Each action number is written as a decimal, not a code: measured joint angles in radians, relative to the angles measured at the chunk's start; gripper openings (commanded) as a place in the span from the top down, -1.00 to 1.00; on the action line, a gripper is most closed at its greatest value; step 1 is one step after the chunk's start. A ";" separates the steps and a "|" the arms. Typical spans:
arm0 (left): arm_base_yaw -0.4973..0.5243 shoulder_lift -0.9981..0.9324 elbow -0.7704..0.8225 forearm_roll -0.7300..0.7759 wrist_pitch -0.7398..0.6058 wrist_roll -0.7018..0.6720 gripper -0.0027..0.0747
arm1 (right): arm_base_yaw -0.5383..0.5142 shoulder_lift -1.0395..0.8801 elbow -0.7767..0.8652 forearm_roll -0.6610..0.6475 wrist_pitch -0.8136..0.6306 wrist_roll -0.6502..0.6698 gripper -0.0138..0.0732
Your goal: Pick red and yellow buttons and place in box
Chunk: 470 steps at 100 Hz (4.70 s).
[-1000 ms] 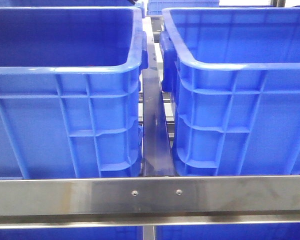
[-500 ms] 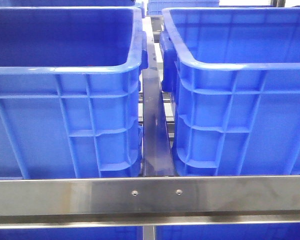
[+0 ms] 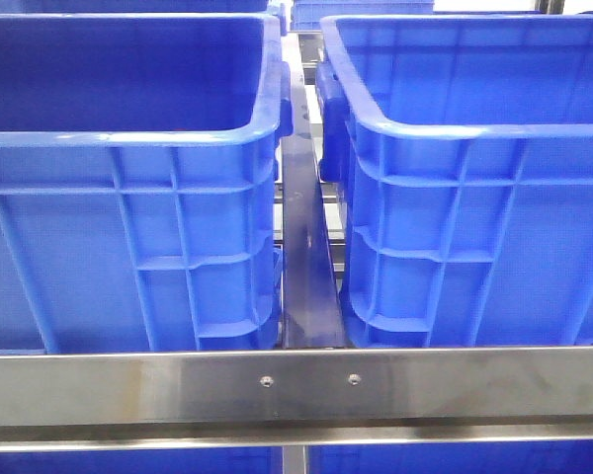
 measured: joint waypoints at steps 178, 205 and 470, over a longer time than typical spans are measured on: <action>0.000 0.000 0.000 0.000 0.000 0.000 -0.69 | -0.226 0.570 -0.271 0.158 -0.491 -0.882 0.01; 0.000 0.000 0.000 0.000 -0.004 0.000 -0.69 | -0.228 0.583 -0.275 0.168 -0.479 -0.882 -0.09; 0.072 -0.002 0.000 0.089 -0.142 -0.126 -0.69 | -0.231 -0.688 0.538 0.125 -0.437 -0.884 0.84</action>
